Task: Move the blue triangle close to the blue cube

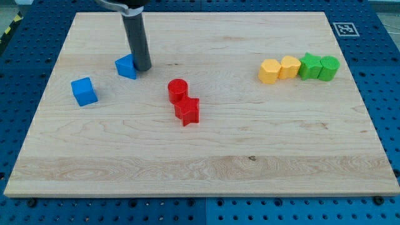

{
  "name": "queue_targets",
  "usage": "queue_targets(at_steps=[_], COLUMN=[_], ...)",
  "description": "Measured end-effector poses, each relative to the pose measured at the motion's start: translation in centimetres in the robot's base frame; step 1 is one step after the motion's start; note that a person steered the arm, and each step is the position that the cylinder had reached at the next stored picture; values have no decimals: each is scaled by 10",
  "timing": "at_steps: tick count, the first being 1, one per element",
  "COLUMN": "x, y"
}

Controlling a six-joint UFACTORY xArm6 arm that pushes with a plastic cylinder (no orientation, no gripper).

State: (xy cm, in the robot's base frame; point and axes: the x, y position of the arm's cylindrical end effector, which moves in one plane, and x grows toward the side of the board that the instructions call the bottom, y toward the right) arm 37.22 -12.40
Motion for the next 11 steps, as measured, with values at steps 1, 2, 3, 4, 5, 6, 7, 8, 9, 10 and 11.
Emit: queue_targets(at_steps=[1,2,3,4,5,6,7,8,9,10,11], x=[-6,-32,-33,-23,-22,-16,-8,7,11,6,0], y=[0,0,-1,-14,-14,-14,-15,-15,-26,-38,-38])
